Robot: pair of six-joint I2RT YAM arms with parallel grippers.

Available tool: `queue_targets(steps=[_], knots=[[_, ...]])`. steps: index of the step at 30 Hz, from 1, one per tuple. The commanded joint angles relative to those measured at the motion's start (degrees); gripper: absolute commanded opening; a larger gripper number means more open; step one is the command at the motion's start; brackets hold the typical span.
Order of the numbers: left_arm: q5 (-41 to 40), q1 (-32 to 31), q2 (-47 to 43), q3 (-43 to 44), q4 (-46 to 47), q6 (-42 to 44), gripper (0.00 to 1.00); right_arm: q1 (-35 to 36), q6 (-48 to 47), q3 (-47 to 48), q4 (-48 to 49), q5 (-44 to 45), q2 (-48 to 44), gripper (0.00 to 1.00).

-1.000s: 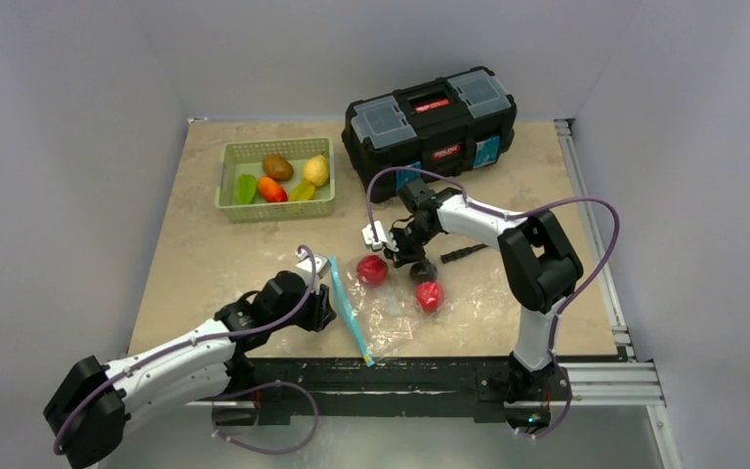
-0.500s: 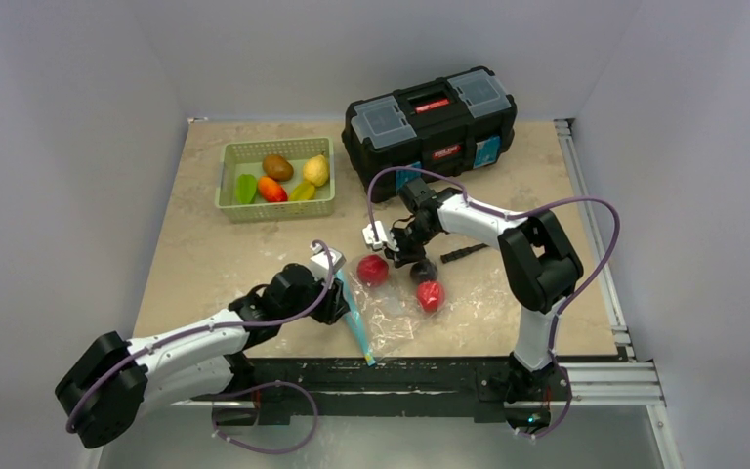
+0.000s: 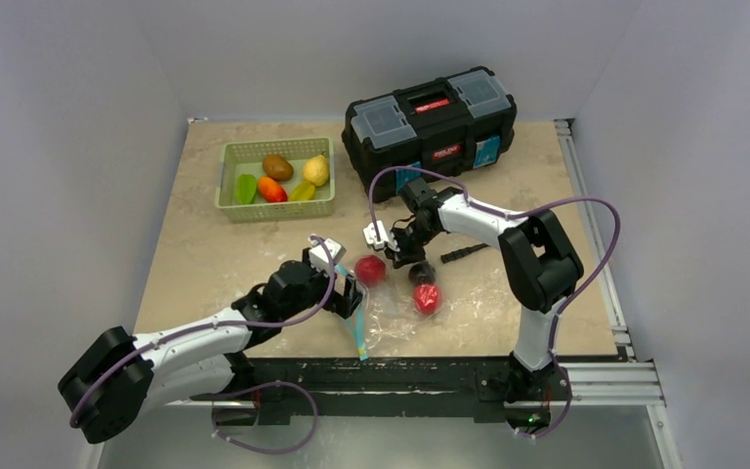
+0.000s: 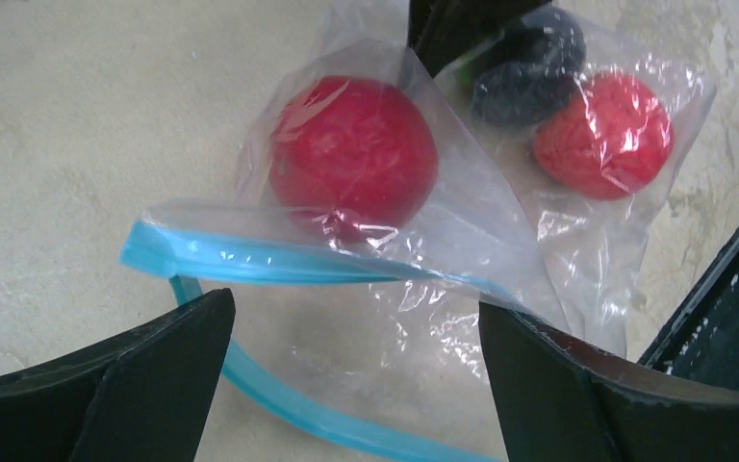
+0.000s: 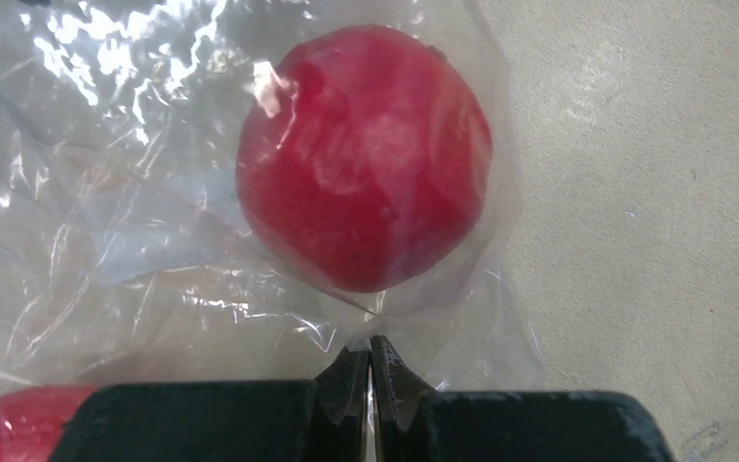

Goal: Open the zip-top bag and remove the fake food
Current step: Adjust the zipper food storage bag at the center of the board.

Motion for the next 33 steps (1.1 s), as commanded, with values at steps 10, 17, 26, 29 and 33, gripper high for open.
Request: queue_targets(steps=[10, 17, 26, 29, 33], knots=[[1.83, -0.13, 3.12, -3.76, 17.08, 4.31, 1.00, 0.03, -1.31, 2.45, -2.01, -4.77, -0.49, 0.00], [1.82, -0.14, 4.84, -2.33, 15.66, 6.92, 0.92, -0.05, -1.80, 3.11, -3.06, -7.60, -1.30, 0.10], [1.22, -0.12, 9.44, -0.65, 15.28, 6.66, 0.89, 0.31, 0.94, 4.76, -2.33, -11.66, -1.01, 0.25], [0.93, -0.13, 11.46, 1.23, 14.77, 6.90, 0.89, 0.47, 2.38, 4.69, -0.74, -11.03, -0.92, 0.23], [0.39, -0.15, 13.24, 3.45, 14.39, 7.31, 0.90, 1.20, 4.61, 4.01, 1.81, -9.92, -0.49, 0.18]])
